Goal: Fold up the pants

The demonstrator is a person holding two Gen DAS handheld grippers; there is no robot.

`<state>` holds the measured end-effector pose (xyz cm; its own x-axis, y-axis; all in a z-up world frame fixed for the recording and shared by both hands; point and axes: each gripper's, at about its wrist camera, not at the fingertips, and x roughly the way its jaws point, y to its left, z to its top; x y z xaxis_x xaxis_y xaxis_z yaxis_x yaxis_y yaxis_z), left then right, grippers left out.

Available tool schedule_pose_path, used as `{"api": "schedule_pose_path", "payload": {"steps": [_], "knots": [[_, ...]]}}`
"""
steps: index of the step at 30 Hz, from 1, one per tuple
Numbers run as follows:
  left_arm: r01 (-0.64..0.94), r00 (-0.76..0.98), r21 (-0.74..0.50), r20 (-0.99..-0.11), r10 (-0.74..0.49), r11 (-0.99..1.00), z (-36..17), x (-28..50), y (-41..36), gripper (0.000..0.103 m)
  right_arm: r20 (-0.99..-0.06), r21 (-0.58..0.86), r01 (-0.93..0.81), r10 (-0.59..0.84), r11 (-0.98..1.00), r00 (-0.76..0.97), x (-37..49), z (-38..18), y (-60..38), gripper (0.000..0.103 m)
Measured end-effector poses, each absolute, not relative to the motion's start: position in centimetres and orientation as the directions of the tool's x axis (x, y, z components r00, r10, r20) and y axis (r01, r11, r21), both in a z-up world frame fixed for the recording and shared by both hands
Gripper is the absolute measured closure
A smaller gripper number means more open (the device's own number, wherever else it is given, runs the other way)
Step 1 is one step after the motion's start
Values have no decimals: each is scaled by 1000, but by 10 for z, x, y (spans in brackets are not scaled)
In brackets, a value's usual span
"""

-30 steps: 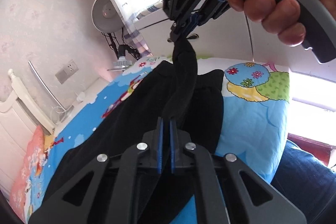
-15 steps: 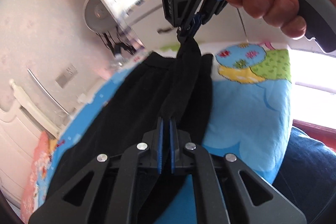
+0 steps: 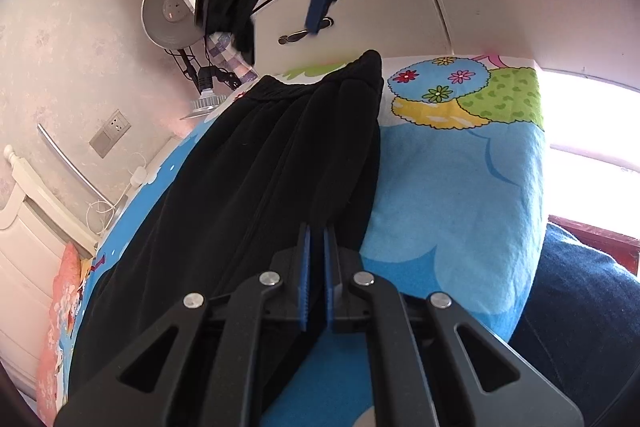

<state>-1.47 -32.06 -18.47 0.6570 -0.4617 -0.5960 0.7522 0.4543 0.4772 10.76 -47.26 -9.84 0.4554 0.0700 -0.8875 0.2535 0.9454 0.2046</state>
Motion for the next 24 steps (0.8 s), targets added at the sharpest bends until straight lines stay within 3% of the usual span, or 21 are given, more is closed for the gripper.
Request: {"api": "schedule_pose_path", "payload": {"steps": [4,5,6,8,13,17,19,21,24], "knots": [[753,655,470,-594,-466,460,-185,-15,-319,97,-912,217,257,102,942,398,147,-122,-481,47],[754,655,466,-593,-468,463,-185,-15,-319,97,-913,231,254,119,939,390,153,-126,-483,56],[753,655,466,-592,-469,464,-185,-16,-318,97,-907,280,231,178,932,381,159,-131,-483,73],[751,657,461,-589,-470,472,-182,-16,-317,97,-921,222,225,128,949,369,166,-131,-479,97],[708,703,465,-537,-466,532,-162,-8,-316,97,-909,201,221,97,954,406,171,-119,-486,98],[757,646,424,-600,-472,497,-175,-7,-319,97,-927,137,226,44,965,372,171,-136,-482,99],[785,611,389,-616,-498,483,-175,-11,-317,79,-929,77,233,-15,969,369,167,-142,-480,103],[806,580,349,-626,-521,478,-174,-13,-314,69,-925,-44,243,-132,969,357,165,-146,-478,103],[818,566,334,-614,-551,469,-172,-21,-309,61,-911,-58,281,-166,958,377,152,-134,-486,103]]}}
